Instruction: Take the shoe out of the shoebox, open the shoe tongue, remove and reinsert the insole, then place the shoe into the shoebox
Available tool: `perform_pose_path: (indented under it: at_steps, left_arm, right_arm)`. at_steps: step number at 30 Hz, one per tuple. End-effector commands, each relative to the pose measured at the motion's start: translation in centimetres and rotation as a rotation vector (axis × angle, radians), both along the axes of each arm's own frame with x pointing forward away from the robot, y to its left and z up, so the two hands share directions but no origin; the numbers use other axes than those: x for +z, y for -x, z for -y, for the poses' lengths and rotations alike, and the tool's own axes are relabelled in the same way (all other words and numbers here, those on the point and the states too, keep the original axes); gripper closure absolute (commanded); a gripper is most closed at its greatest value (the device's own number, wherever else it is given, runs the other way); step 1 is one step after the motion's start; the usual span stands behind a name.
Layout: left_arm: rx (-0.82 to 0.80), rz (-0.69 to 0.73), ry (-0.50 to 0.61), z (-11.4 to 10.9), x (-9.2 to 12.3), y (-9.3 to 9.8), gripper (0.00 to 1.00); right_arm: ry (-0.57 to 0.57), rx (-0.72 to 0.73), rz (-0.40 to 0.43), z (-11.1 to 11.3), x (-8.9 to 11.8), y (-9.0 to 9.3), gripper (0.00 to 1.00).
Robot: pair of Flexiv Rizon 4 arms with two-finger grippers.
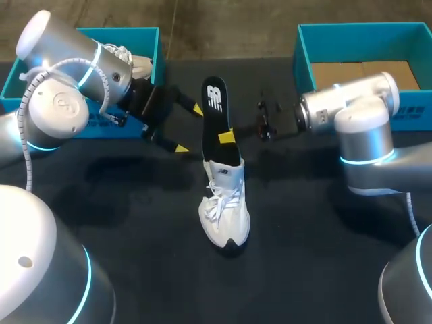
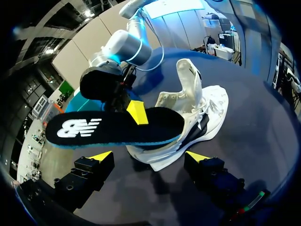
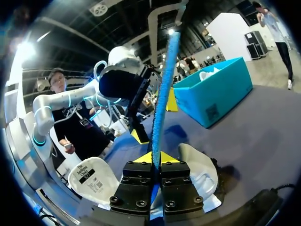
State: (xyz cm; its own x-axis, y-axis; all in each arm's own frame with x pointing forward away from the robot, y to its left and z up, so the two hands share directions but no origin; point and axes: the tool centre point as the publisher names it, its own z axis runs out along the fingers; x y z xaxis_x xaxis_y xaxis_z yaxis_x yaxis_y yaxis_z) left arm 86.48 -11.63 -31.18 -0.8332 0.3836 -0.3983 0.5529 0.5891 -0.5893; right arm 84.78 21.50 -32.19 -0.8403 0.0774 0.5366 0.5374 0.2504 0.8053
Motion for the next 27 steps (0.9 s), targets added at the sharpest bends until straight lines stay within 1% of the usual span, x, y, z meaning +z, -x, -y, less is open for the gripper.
perform_pose_path:
  at_steps: [1, 8, 18, 23, 27]
  left_arm:
    - [0.000, 0.001, -0.002, 0.0, 0.0, 0.0, 0.00]
    - [0.000, 0.001, -0.002, 0.0, 0.0, 0.0, 0.00]
    - [0.000, 0.001, -0.002, 0.0, 0.0, 0.0, 0.00]
    - [0.000, 0.001, -0.002, 0.0, 0.0, 0.0, 0.00]
    - [0.000, 0.001, -0.002, 0.0, 0.0, 0.0, 0.00]
  right_arm:
    - [0.016, -0.019, -0.002, -0.1, 0.2, 1.2, 1.00]
    - [0.035, -0.034, -0.032, -0.1, -0.7, 2.4, 1.00]
    - [0.057, -0.026, -0.073, 0.3, -1.5, 4.0, 1.00]
    - [0.064, -0.018, -0.090, 0.3, -1.9, 4.4, 1.00]
    - [0.067, -0.013, -0.092, 0.4, -1.8, 4.5, 1.00]
